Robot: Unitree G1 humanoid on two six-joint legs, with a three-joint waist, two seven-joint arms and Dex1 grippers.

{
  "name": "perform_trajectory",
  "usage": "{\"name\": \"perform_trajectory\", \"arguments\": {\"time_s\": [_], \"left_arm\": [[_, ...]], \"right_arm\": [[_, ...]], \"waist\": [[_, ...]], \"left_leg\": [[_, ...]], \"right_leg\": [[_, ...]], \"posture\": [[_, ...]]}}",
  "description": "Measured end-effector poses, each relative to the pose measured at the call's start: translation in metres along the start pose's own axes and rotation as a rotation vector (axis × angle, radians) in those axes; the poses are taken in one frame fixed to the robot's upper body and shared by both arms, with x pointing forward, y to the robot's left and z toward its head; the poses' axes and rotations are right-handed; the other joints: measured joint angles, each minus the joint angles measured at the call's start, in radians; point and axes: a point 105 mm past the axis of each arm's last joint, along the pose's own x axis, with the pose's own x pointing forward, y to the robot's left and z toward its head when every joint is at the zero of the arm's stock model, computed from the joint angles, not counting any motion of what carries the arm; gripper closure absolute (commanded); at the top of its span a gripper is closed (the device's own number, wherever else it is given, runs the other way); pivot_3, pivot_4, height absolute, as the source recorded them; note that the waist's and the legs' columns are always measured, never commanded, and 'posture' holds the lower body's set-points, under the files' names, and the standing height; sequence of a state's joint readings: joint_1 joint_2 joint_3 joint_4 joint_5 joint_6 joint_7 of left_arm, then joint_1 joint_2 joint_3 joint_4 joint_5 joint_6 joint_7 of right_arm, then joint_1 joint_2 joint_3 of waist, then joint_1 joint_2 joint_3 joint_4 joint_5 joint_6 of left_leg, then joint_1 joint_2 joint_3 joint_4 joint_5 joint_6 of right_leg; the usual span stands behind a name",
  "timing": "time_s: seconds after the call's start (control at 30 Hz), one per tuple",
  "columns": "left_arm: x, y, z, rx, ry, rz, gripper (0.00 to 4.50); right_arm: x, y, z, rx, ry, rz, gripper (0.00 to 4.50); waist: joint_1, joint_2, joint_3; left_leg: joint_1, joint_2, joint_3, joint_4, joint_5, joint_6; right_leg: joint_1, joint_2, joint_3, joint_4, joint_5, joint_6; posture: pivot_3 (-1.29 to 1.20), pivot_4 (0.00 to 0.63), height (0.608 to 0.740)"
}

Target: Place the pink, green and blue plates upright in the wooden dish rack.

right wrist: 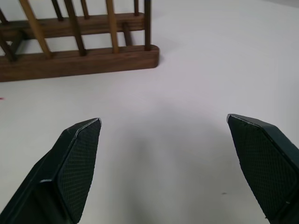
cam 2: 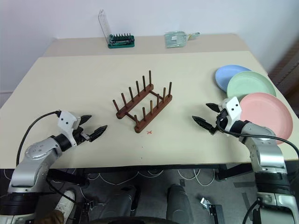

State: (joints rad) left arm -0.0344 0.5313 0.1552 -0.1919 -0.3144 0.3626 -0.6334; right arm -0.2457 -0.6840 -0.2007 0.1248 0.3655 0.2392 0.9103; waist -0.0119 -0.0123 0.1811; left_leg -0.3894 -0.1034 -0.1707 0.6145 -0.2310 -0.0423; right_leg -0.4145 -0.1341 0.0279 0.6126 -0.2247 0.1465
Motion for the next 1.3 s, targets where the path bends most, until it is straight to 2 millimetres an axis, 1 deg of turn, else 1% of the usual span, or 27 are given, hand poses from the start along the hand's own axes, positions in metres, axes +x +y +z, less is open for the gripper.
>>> {"name": "perform_trajectory", "arguments": {"time_s": [0.13,0.2,0.27,0.37,0.5,0.63,0.7,0.77,0.9,1.0,1.1,1.2,1.23,1.27,1.3], "left_arm": [[0.001,-0.003,-0.001,-0.004,-0.005,0.009,0.00],[0.001,-0.007,-0.003,-0.013,-0.008,0.015,0.00],[0.000,-0.012,-0.006,-0.016,0.000,0.006,0.00],[0.002,-0.016,-0.006,-0.005,0.003,-0.008,0.00],[0.005,-0.030,-0.006,0.008,0.017,-0.089,0.00],[0.006,-0.054,-0.004,0.035,0.040,-0.245,0.00],[0.011,-0.070,-0.006,0.042,0.048,-0.311,0.00],[0.015,-0.081,-0.009,0.045,0.060,-0.356,0.00],[0.034,-0.108,-0.005,0.042,0.032,-0.406,0.00],[0.045,-0.112,-0.003,0.024,0.021,-0.383,0.00],[0.052,-0.116,0.000,0.014,0.016,-0.375,0.00],[0.072,-0.121,0.004,0.016,0.005,-0.344,0.00],[0.077,-0.123,0.006,0.025,0.002,-0.331,0.53],[0.080,-0.122,0.006,0.032,0.001,-0.317,0.85],[0.081,-0.120,0.005,0.039,0.004,-0.305,1.33]], "right_arm": [[0.003,-0.002,-0.002,-0.011,0.007,0.017,0.09],[0.006,-0.002,-0.004,-0.024,0.018,0.028,0.09],[0.008,-0.001,-0.002,-0.034,0.019,0.035,0.09],[0.010,0.000,0.001,-0.046,0.013,0.040,0.09],[0.016,0.007,0.005,-0.060,0.007,0.053,0.09],[0.016,0.014,0.008,-0.065,0.002,0.043,0.09],[0.016,0.019,0.006,-0.055,0.005,0.042,0.09],[0.016,0.024,0.005,-0.050,0.004,0.039,0.09],[0.006,0.029,0.001,-0.031,0.015,0.010,0.09],[-0.001,0.029,-0.002,-0.013,0.020,-0.013,0.09],[-0.002,0.032,-0.002,-0.007,0.022,-0.011,0.09],[-0.002,0.032,-0.001,-0.009,0.019,-0.014,0.09],[-0.002,0.031,-0.001,-0.010,0.017,-0.016,0.00],[-0.001,0.031,0.000,-0.011,0.016,-0.017,0.00],[-0.002,0.031,-0.001,-0.010,0.018,-0.019,0.00]], "waist": [[-0.002,0.000,0.000],[-0.003,0.000,0.000],[-0.001,0.000,0.000],[0.000,0.000,0.000],[0.000,0.000,0.000],[0.001,0.000,0.000],[0.001,0.000,0.000],[0.001,0.000,0.000],[0.005,0.001,0.000],[0.002,0.001,0.000],[0.001,0.002,-0.001],[0.010,0.004,-0.002],[0.015,0.004,-0.002],[0.018,0.004,-0.002],[0.018,0.004,-0.002]], "left_leg": [[0.000,0.000,0.000,0.000,0.000,0.000],[0.000,0.000,0.000,0.000,0.000,0.000],[0.000,0.000,0.000,0.000,0.000,0.000],[0.000,0.000,0.000,0.000,0.000,0.000],[0.000,0.000,0.000,0.000,0.000,0.000],[0.000,0.000,0.000,0.000,0.000,0.000],[0.000,0.000,0.000,0.000,0.000,0.000],[0.000,0.000,0.000,0.000,0.000,0.000],[0.000,0.000,0.000,0.001,0.000,0.000],[0.000,0.000,0.000,0.000,0.000,0.000],[0.000,0.000,0.000,0.001,0.000,0.000],[0.001,-0.001,0.000,0.002,0.000,0.000],[0.001,-0.001,0.000,0.002,0.000,0.000],[0.001,-0.001,0.000,0.002,0.000,0.000],[0.001,-0.001,0.000,0.002,0.000,0.001]], "right_leg": [[0.000,0.000,0.000,0.000,0.000,0.000],[0.000,0.000,0.000,0.000,0.000,0.000],[0.000,0.000,0.000,0.000,0.000,0.000],[0.000,0.000,0.000,0.000,0.000,0.000],[0.000,0.000,0.000,0.000,0.000,0.000],[0.000,0.000,0.000,0.000,0.000,0.000],[0.000,0.000,0.000,0.000,0.000,0.000],[0.000,0.000,0.000,0.000,0.000,0.000],[0.001,-0.001,0.000,-0.001,0.000,0.000],[0.001,0.000,0.000,0.000,0.000,0.000],[0.001,0.000,0.000,0.000,0.000,0.000],[0.003,0.000,0.000,-0.001,-0.001,0.001],[0.003,-0.001,0.000,-0.001,-0.001,0.001],[0.003,-0.001,0.000,-0.001,-0.001,0.001],[0.003,0.000,0.000,-0.001,-0.001,0.001]], "posture": [[0.00,0.150,0.740],[0.00,0.150,0.740],[0.00,0.150,0.740],[0.00,0.150,0.740],[0.00,0.150,0.740],[0.00,0.150,0.740],[0.00,0.150,0.740],[0.00,0.150,0.740],[0.00,0.150,0.740],[0.00,0.150,0.740],[0.00,0.150,0.740],[0.00,0.150,0.740],[0.00,0.150,0.740],[0.00,0.150,0.740],[0.00,0.150,0.740]]}}
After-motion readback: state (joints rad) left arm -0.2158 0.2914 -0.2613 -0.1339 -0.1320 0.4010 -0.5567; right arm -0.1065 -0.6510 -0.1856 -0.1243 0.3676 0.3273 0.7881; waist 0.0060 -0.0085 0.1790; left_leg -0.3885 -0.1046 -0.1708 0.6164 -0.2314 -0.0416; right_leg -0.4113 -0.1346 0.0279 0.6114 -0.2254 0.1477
